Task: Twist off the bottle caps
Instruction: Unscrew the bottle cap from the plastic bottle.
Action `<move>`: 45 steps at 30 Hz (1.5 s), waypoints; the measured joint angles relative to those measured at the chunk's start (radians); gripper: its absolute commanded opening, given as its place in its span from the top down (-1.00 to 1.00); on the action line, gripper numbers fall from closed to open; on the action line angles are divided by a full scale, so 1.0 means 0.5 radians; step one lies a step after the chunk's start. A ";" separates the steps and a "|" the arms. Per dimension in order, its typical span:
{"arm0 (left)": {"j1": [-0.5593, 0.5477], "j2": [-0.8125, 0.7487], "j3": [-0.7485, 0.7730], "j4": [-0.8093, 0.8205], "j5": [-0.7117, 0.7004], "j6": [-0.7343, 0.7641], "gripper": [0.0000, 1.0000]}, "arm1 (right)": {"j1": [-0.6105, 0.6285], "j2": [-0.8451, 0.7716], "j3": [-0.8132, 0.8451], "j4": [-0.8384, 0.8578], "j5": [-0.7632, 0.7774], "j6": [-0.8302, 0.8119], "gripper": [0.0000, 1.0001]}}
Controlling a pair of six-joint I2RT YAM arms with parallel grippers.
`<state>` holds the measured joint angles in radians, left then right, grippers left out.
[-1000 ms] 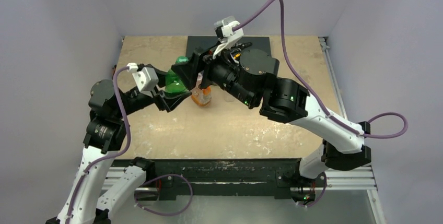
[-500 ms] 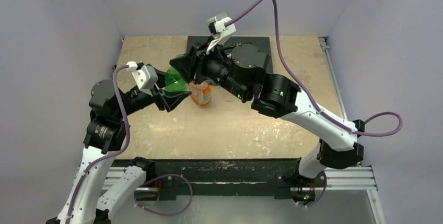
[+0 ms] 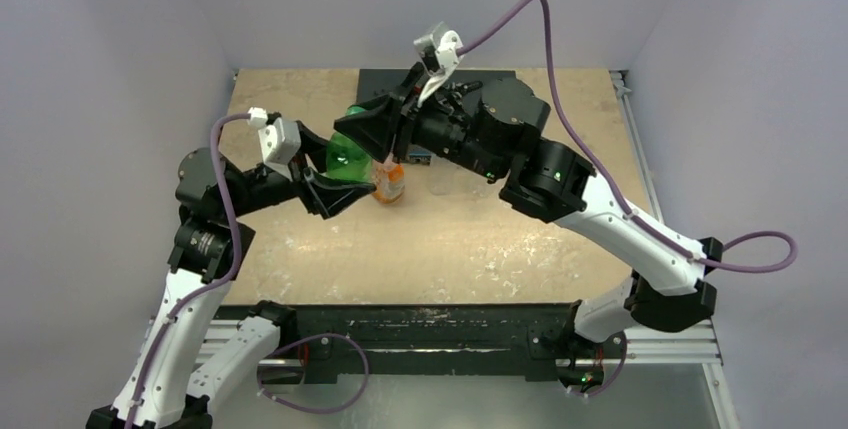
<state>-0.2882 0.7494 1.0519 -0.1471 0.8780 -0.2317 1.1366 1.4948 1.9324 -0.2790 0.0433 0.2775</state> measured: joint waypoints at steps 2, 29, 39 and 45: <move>-0.002 0.019 -0.008 0.096 0.125 -0.107 0.68 | -0.021 -0.092 -0.140 0.112 -0.124 -0.047 1.00; -0.002 0.089 0.129 -0.047 0.105 0.071 0.57 | -0.137 -0.184 -0.250 0.216 0.002 -0.187 -0.83; -0.002 0.095 0.076 -0.115 -0.183 0.297 0.69 | -0.134 -0.031 -0.137 0.232 0.234 0.004 -0.49; -0.002 0.104 0.060 -0.137 -0.265 0.340 0.69 | -0.134 0.073 -0.096 0.205 0.253 0.063 0.11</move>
<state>-0.2890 0.8013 1.0817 -0.2153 0.7456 -0.0616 1.0698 1.5314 1.8843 -0.1764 0.1699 0.3088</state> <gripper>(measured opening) 0.561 0.605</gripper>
